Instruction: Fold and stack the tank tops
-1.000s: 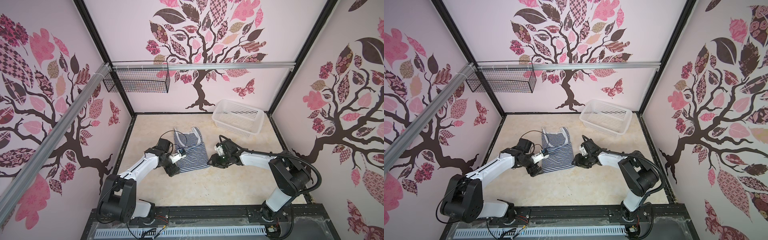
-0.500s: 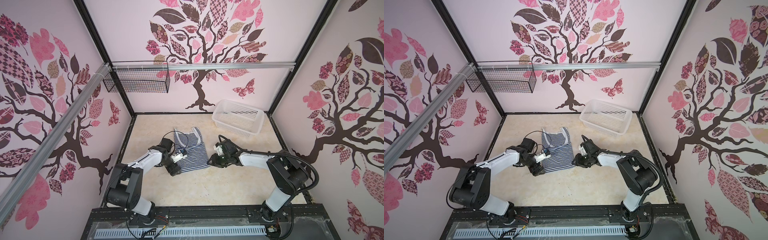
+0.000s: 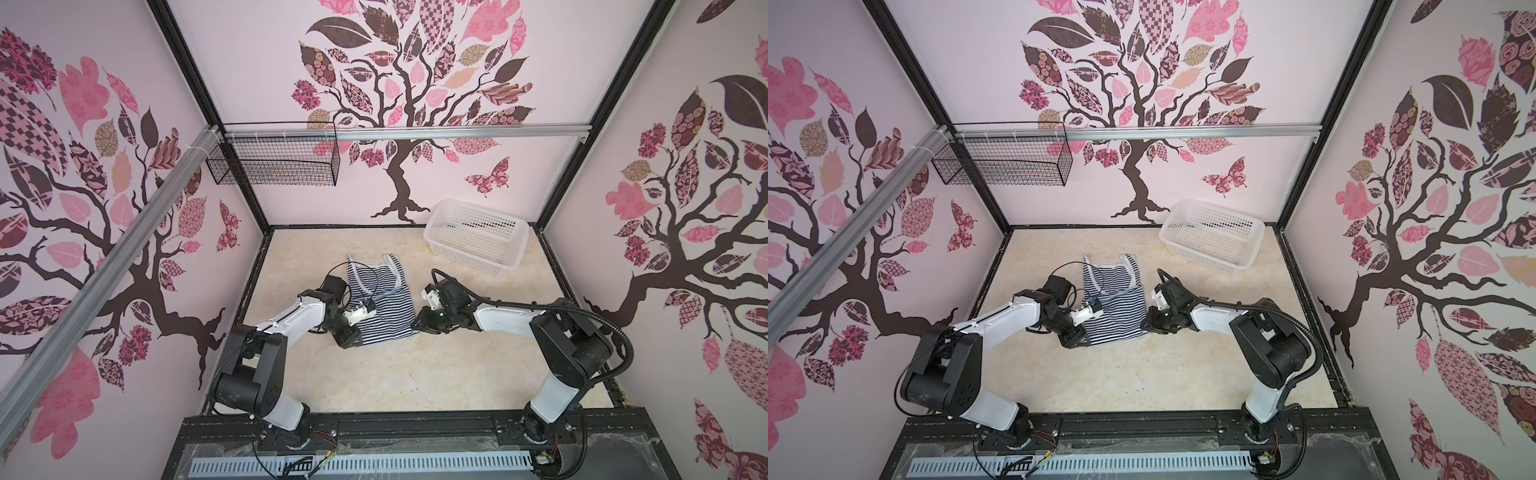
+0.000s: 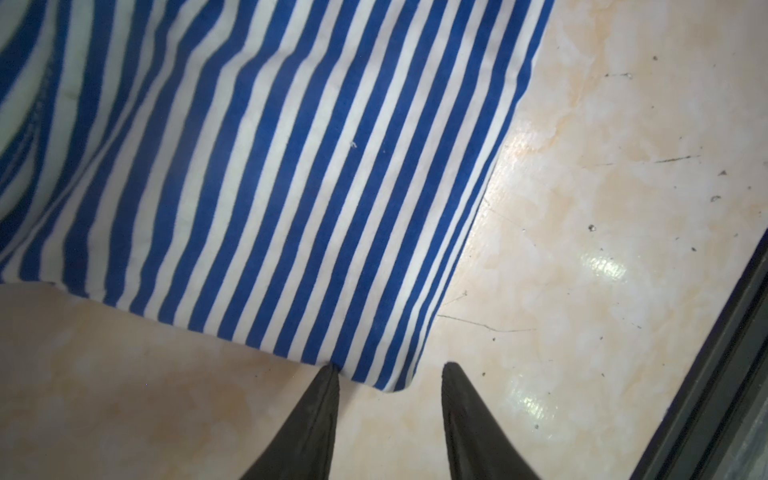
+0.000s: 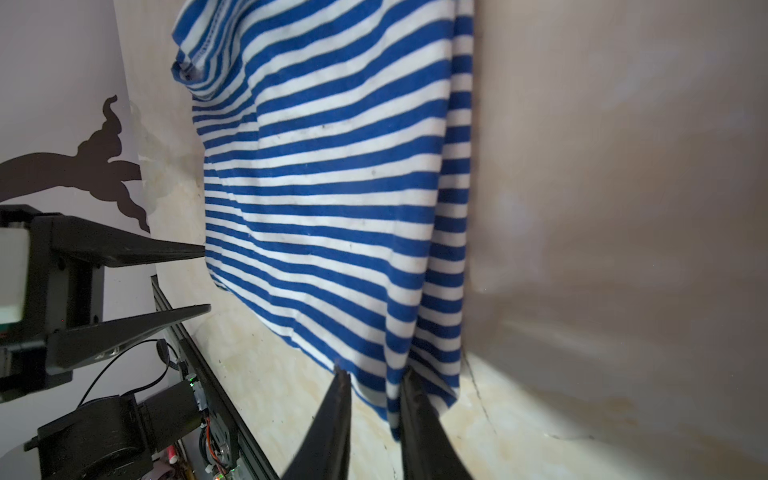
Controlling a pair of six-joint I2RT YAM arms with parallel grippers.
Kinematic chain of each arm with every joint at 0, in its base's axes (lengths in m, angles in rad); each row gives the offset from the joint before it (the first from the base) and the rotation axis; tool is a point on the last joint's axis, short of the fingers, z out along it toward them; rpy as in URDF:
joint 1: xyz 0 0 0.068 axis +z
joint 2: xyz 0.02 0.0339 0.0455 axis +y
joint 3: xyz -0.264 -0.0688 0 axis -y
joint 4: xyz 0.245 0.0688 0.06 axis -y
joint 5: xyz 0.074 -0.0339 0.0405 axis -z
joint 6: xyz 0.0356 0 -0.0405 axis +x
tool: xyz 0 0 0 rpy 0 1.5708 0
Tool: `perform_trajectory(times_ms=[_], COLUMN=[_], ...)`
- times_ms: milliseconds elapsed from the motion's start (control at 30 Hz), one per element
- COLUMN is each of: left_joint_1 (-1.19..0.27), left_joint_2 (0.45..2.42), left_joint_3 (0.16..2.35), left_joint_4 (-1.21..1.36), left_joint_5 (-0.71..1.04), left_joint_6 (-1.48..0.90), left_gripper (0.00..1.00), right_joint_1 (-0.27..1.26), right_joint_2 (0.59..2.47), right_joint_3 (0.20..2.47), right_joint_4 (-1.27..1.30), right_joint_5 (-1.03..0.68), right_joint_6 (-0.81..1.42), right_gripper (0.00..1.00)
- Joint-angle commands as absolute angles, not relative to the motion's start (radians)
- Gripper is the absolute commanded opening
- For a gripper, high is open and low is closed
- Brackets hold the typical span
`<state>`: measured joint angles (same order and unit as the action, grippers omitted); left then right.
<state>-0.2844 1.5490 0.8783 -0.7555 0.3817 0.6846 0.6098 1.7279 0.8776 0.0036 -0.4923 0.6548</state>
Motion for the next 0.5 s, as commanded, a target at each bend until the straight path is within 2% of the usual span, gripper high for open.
perform_trajectory(times_ms=[0, 67, 200, 267, 367, 467], left_joint_1=[-0.288, -0.287, -0.288, -0.289, -0.289, -0.288], left_joint_2=[1.59, 1.609, 1.617, 1.611, 1.605, 1.597], left_joint_3=[0.906, 0.914, 0.916, 0.911, 0.912, 0.909], left_joint_4=[-0.785, -0.788, -0.782, -0.779, -0.782, -0.786], left_joint_5=[0.406, 0.399, 0.381, 0.385, 0.397, 0.416], left_joint_6=[0.7, 0.696, 0.68, 0.677, 0.672, 0.673], left_gripper=[0.44, 0.46, 0.64, 0.65, 0.58, 0.45], right_joint_1=[0.617, 0.617, 0.617, 0.617, 0.617, 0.617], right_joint_2=[1.726, 1.723, 1.715, 1.713, 1.713, 1.707], right_joint_3=[0.887, 0.884, 0.877, 0.874, 0.869, 0.849], right_joint_4=[0.003, 0.0, -0.002, -0.001, 0.001, 0.017], right_joint_5=[-0.494, -0.493, -0.495, -0.494, -0.495, -0.5], right_joint_6=[0.655, 0.653, 0.651, 0.651, 0.653, 0.661], right_gripper=[0.23, 0.23, 0.24, 0.22, 0.13, 0.07])
